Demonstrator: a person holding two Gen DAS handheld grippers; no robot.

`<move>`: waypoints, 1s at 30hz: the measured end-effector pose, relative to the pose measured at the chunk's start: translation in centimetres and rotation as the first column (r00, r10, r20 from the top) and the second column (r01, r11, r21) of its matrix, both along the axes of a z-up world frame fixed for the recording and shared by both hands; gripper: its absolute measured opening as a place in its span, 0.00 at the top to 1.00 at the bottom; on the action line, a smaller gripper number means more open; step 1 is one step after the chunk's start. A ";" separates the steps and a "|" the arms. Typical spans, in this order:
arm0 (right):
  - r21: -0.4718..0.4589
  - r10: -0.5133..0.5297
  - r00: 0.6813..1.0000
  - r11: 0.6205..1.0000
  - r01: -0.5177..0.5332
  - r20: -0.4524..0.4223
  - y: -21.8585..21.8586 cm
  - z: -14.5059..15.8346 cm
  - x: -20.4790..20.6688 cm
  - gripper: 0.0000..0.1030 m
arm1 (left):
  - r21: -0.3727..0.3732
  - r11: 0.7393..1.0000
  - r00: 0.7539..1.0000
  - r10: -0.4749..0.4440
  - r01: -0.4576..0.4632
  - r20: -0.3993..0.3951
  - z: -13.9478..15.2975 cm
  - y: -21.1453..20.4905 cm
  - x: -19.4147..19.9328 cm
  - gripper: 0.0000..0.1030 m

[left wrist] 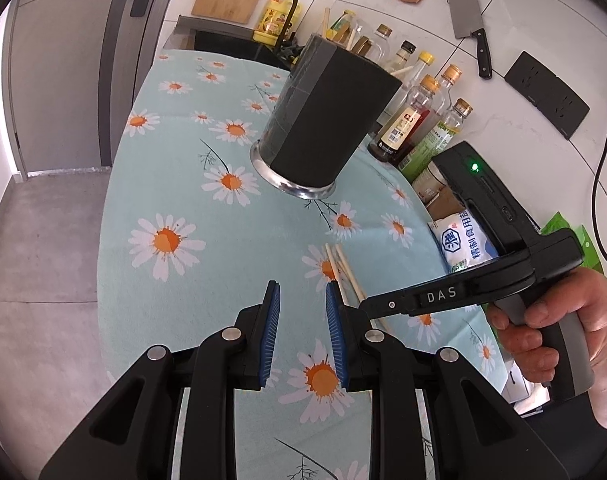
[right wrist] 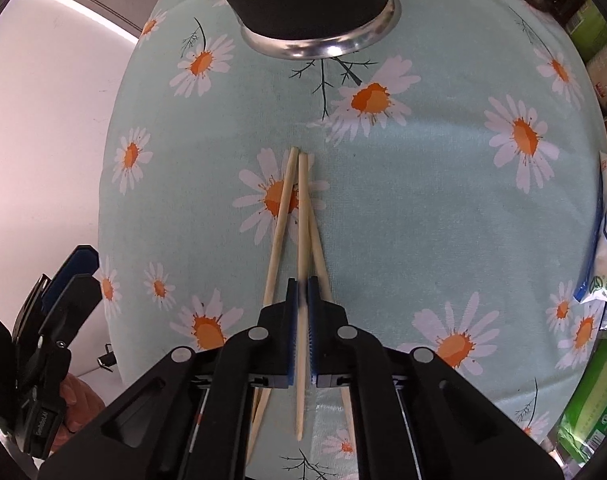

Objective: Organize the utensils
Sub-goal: 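Grasp two chopsticks with the right gripper while the left grasps one chopstick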

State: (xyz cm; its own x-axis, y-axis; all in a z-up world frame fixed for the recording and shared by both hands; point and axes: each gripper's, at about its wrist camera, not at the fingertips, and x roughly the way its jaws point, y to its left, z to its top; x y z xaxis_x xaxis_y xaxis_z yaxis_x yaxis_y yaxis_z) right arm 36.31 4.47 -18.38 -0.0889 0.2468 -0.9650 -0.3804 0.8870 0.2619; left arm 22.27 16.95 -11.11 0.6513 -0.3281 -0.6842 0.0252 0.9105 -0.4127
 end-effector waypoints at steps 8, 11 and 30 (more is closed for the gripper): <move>0.067 -0.014 1.000 0.998 0.015 -0.016 -1.2 0.9 0.3 0.95 | 0.011 1.000 0.999 0.000 0.001 -0.033 -0.2 -0.7 0.5 0.78; 0.107 -0.013 1.000 0.994 0.014 -0.013 -2.0 2.1 0.5 0.95 | 0.024 1.000 0.999 -0.005 0.006 -0.048 -0.2 -1.3 1.0 0.78; 0.363 -0.048 0.999 0.930 0.048 -0.009 -10.7 5.6 0.9 0.95 | 0.168 0.976 0.941 -0.074 0.136 -0.331 -2.8 -8.1 5.9 0.78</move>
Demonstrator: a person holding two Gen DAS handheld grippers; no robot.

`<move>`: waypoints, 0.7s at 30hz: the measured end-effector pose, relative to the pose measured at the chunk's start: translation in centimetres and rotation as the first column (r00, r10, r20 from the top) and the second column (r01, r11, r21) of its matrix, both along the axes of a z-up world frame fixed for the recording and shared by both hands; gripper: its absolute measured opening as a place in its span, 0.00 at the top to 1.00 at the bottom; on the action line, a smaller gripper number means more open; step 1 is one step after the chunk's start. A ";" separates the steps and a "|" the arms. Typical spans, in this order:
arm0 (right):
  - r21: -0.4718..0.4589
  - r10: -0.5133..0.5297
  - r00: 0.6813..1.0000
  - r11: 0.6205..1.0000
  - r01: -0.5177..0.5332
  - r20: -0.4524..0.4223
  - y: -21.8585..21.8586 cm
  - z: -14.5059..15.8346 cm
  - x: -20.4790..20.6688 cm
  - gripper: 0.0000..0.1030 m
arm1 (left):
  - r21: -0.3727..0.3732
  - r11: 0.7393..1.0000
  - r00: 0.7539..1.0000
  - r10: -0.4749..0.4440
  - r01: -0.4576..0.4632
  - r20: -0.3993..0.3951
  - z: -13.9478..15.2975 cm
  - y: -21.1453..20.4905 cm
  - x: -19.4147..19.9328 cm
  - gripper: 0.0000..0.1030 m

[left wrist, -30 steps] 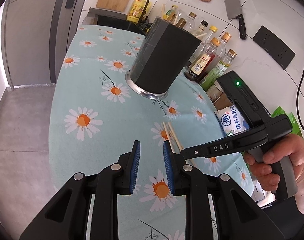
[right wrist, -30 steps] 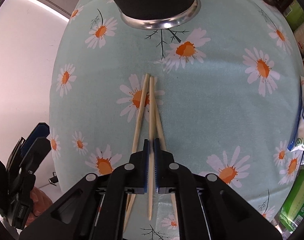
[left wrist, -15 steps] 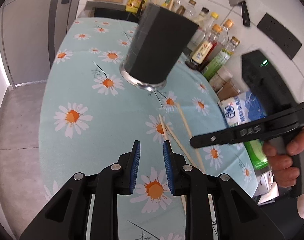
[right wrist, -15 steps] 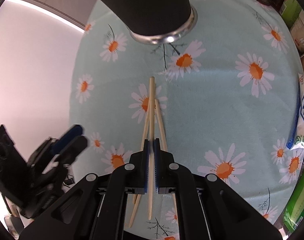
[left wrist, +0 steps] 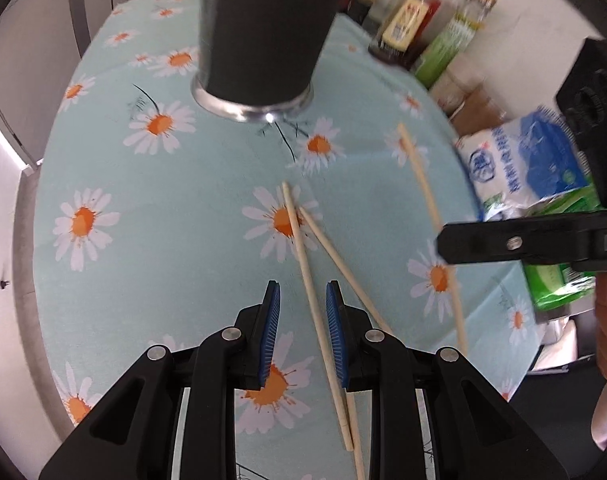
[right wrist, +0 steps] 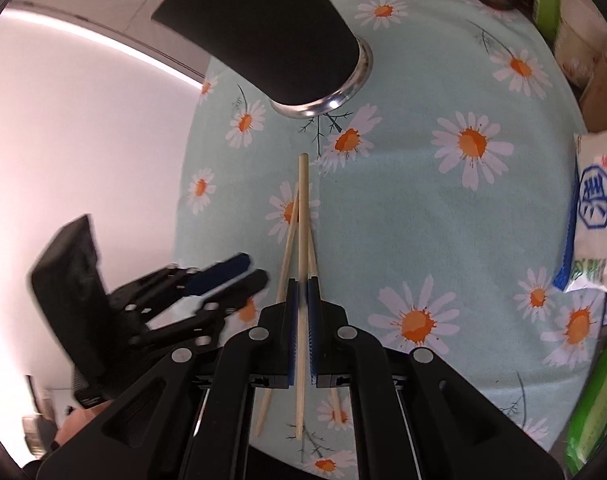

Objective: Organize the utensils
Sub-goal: 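Grasp two chopsticks with the right gripper while the left grasps one chopstick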

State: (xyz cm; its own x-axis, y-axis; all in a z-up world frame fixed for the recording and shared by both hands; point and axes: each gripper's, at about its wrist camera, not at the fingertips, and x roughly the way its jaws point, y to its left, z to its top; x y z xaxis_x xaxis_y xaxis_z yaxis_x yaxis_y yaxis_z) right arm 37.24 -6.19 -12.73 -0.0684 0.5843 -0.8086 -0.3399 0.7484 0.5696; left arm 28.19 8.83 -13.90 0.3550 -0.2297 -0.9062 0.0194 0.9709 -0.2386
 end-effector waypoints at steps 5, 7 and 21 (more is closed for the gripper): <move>0.070 0.015 0.999 0.997 -0.012 -0.034 -1.2 -0.8 0.4 0.95 | 0.066 0.998 0.997 0.005 0.000 -0.073 -0.3 -1.6 1.8 0.78; 0.091 0.019 0.999 0.996 -0.015 -0.047 -1.3 -1.2 0.4 0.95 | 0.099 0.995 0.993 0.036 -0.025 -0.111 -0.6 -2.0 2.5 0.78; 0.164 0.065 0.992 0.985 -0.047 -0.108 -4.1 -3.1 1.2 0.95 | 0.218 0.975 0.962 0.102 -0.046 -0.252 -1.8 -3.3 5.1 0.96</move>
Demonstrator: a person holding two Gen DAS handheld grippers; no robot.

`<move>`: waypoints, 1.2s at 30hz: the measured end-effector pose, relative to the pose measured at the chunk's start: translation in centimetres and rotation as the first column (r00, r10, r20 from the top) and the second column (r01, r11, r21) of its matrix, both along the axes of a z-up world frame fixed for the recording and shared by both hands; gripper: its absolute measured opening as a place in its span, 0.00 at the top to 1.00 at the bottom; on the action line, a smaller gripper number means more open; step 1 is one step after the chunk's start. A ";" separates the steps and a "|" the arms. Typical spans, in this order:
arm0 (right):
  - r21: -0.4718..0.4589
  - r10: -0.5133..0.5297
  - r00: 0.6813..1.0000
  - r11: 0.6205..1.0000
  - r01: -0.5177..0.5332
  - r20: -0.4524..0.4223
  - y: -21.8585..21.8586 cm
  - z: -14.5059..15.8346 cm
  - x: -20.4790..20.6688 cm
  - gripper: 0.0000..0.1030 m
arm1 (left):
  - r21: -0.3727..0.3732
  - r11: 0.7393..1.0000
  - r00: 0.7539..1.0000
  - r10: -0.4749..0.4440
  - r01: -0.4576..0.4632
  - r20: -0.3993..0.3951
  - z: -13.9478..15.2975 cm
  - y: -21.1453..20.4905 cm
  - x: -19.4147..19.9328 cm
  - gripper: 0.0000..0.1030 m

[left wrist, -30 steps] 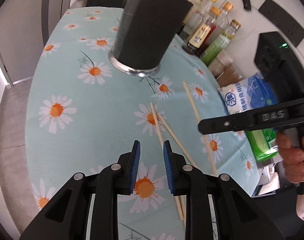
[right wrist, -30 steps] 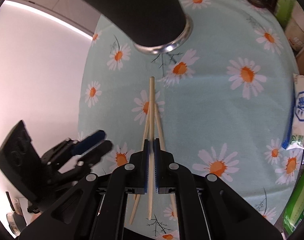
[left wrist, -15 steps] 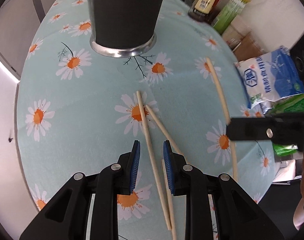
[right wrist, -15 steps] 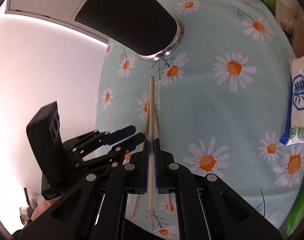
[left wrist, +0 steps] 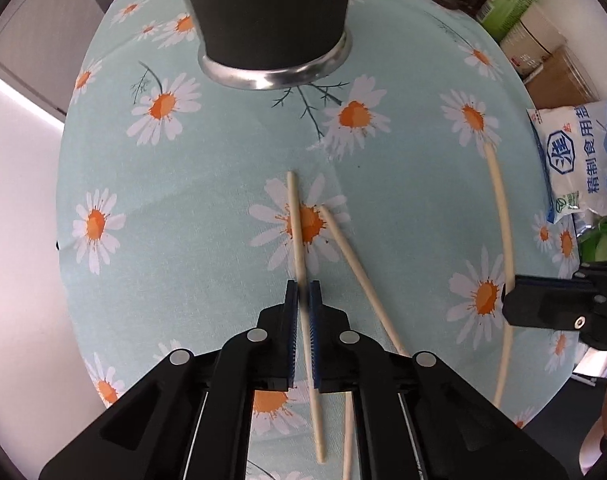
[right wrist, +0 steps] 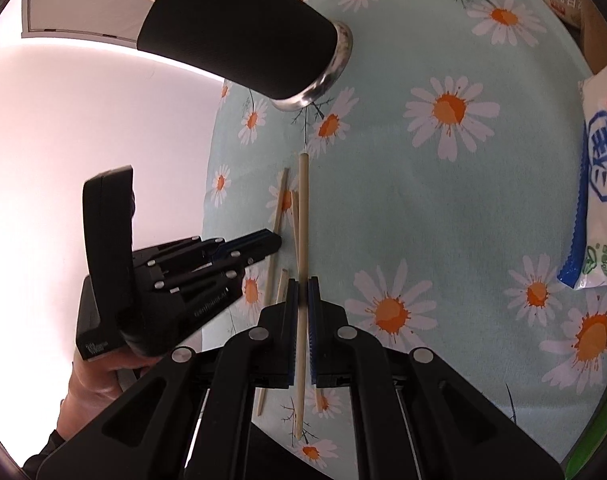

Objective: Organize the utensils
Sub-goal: 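Grasp two chopsticks with the right gripper while the left grasps one chopstick, then lift the chopsticks with both grippers over the black holder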

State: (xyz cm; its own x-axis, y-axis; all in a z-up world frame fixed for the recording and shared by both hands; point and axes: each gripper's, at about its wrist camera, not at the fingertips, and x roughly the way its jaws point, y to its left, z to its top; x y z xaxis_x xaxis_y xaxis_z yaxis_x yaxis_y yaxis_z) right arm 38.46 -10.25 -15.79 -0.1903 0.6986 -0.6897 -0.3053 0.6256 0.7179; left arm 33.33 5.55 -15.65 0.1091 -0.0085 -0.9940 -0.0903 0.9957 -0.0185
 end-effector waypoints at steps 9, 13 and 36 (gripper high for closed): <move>-0.017 0.024 1.000 1.000 -0.024 -0.006 0.8 -0.3 0.2 0.95 | -0.012 1.000 1.000 0.020 -0.019 0.020 -0.1 0.6 0.0 0.97; -0.045 0.025 1.000 0.999 -0.025 0.002 2.1 -0.3 0.2 0.95 | -0.039 0.999 0.999 0.014 -0.012 0.040 0.3 1.1 -0.8 0.97; -0.155 -0.008 0.984 0.987 0.036 0.177 7.1 4.9 -2.9 0.95 | -0.321 0.947 0.944 0.085 0.024 0.320 7.8 7.4 -6.2 0.97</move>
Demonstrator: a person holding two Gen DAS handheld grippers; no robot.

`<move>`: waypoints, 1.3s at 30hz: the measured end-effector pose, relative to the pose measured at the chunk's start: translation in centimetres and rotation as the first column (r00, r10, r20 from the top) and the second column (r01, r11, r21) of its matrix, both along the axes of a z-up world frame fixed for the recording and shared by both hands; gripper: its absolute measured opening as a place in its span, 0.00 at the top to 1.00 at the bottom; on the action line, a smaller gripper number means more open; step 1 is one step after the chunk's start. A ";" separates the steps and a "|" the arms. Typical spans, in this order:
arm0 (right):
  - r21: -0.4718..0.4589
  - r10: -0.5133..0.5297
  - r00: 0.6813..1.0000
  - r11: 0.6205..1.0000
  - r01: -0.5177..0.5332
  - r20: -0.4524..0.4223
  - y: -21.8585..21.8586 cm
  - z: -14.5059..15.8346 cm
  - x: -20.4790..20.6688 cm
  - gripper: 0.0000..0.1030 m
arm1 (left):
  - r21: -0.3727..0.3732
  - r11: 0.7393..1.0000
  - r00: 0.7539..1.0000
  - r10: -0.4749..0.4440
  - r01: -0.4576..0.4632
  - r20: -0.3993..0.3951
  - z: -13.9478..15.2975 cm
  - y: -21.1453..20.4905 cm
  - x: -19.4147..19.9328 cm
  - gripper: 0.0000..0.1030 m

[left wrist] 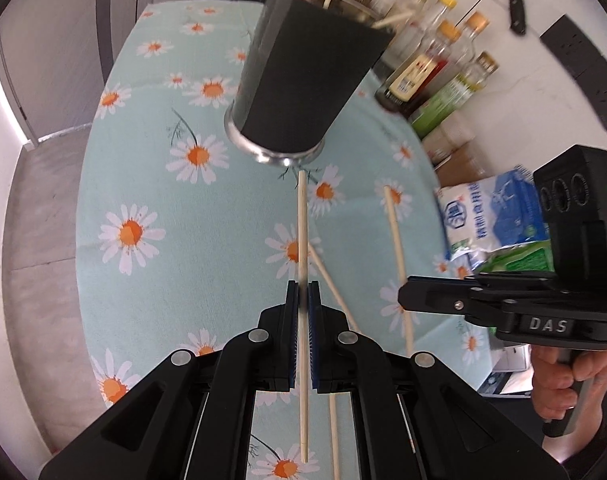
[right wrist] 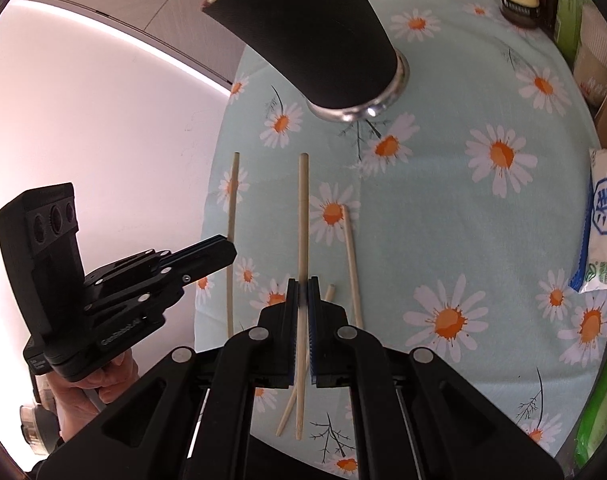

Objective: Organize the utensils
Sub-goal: 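Lift the chopsticks with both grippers over the black holder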

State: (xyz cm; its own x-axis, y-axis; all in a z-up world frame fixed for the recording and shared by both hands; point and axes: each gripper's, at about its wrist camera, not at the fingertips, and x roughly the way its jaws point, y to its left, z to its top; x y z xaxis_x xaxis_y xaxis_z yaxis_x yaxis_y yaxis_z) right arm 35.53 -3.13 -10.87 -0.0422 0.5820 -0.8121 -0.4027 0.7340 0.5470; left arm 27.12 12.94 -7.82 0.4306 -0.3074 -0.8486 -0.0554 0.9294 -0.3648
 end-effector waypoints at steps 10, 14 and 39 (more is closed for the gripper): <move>-0.010 -0.004 0.990 1.000 0.006 0.140 0.9 3.8 0.5 0.95 | -0.009 1.000 0.991 -0.017 0.018 0.135 4.2 0.7 0.3 0.97; -0.010 0.006 0.977 1.000 -0.004 0.211 1.7 5.5 0.7 0.95 | -0.002 1.000 0.984 -0.023 0.024 0.179 6.0 1.1 0.6 0.97; 0.212 -0.059 0.858 0.976 -0.059 0.511 4.7 15.6 6.4 0.95 | 0.018 1.000 0.870 -0.020 0.013 0.492 16.0 3.1 6.4 0.97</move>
